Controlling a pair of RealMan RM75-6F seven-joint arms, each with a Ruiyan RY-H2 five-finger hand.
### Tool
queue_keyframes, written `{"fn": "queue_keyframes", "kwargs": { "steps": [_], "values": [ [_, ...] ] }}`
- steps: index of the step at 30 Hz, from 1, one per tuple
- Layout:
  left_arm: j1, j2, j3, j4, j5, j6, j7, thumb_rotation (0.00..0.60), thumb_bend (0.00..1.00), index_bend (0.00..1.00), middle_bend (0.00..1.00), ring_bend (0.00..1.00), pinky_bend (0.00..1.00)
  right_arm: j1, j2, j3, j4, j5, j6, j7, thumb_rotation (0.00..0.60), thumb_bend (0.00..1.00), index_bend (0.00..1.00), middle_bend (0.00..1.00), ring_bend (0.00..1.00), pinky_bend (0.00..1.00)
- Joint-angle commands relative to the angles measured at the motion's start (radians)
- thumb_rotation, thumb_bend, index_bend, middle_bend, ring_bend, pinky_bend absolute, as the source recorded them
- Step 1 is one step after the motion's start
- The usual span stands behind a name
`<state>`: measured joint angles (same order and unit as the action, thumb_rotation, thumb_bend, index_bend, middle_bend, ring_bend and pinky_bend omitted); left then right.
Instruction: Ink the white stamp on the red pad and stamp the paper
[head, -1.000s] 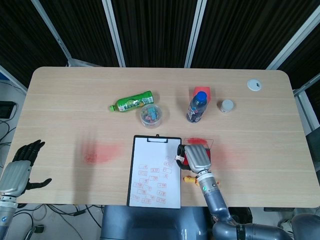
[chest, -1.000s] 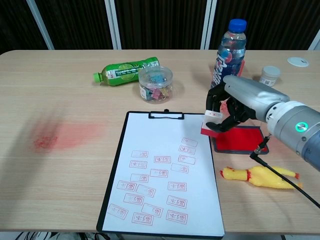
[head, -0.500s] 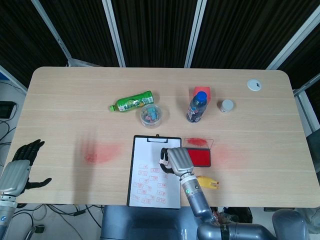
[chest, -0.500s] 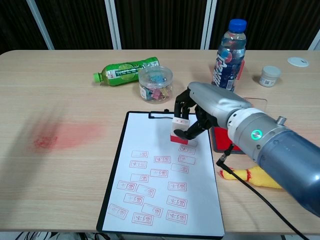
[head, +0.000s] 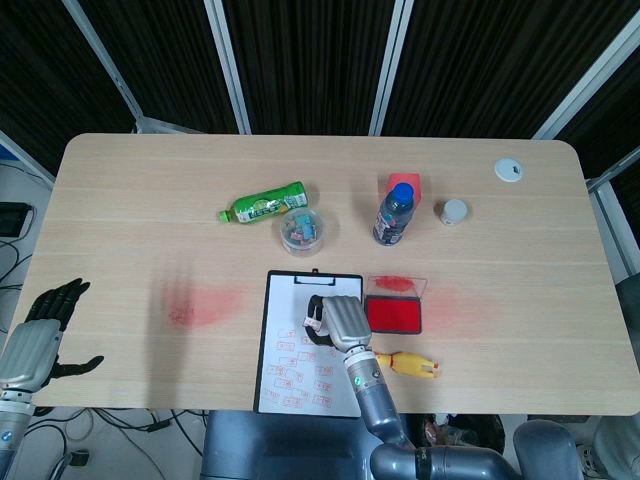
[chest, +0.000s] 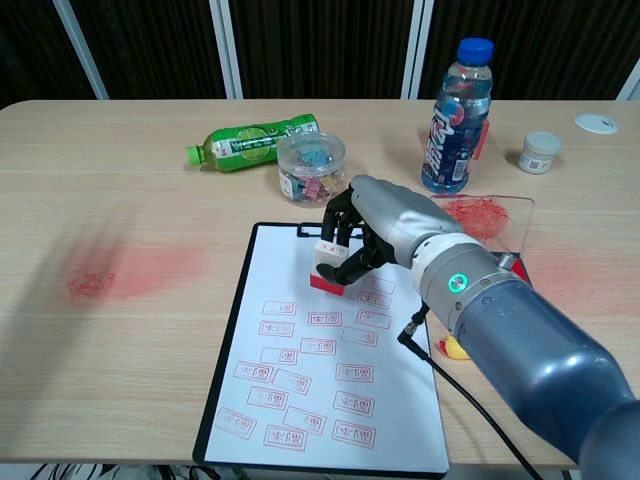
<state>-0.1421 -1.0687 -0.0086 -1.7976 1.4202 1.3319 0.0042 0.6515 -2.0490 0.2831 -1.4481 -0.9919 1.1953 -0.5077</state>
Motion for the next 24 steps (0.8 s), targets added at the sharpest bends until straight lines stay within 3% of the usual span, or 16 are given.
{"fn": "queue_keyframes", "kwargs": {
  "steps": [1, 24],
  "values": [
    [0.000, 0.000, 0.000, 0.000, 0.001, 0.000, 0.000, 0.600, 0.01, 0.00, 0.00, 0.00, 0.00, 0.002, -0.017, -0.001, 0.022, -0.011, 0.003, 0.011, 0.600, 1.00, 0.86, 0.71, 0.77, 0.89],
    [-0.003, 0.003, 0.001, -0.001, 0.000, -0.005, -0.009, 0.600, 0.01, 0.00, 0.00, 0.00, 0.00, 0.018, -0.113, 0.024, 0.176, -0.041, -0.019, 0.067, 0.600, 1.00, 0.86, 0.71, 0.77, 0.89]
  ]
}}
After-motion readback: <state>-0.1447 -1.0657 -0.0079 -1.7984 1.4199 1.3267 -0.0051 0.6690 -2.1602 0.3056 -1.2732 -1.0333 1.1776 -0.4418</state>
